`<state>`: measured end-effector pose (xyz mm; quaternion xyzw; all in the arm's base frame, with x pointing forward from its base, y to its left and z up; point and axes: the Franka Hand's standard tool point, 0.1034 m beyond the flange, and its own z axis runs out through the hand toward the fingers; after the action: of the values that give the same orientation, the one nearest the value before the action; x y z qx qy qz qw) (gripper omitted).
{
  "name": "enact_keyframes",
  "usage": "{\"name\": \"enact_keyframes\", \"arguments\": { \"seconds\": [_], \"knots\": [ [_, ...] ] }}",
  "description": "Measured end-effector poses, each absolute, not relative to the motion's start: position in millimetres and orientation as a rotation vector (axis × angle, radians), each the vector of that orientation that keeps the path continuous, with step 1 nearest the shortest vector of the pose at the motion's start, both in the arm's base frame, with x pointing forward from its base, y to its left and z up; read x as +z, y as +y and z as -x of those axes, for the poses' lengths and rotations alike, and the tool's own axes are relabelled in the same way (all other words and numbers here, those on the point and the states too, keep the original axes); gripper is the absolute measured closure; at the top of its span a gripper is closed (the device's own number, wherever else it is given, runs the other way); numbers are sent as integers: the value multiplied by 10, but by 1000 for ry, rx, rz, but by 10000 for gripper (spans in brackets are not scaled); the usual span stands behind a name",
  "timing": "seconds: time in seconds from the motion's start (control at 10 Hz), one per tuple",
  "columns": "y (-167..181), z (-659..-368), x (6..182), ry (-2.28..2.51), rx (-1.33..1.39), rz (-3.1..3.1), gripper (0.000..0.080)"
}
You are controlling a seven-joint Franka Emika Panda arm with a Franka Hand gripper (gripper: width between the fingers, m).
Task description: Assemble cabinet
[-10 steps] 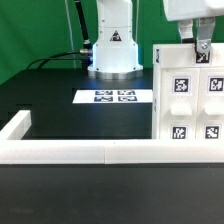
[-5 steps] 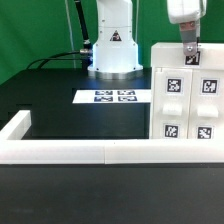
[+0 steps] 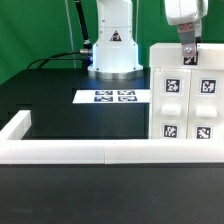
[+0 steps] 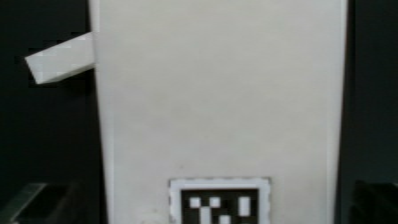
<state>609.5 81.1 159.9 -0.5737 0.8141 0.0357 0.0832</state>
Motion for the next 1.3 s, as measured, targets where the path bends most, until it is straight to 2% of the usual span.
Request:
{"name": "enact_keyframes", "arguments": {
  "seconds": [0.2,0.4,0.7,1.3],
  "knots": [
    [899,-6133,1845,2394,107,1686,3],
    [1049,-6157,2016,2367,105,1674,3],
    [1291,-6154,2051,2340,108,1701,2],
    [1304,-6147,2039,2318,104,1733,2]
  ]
}}
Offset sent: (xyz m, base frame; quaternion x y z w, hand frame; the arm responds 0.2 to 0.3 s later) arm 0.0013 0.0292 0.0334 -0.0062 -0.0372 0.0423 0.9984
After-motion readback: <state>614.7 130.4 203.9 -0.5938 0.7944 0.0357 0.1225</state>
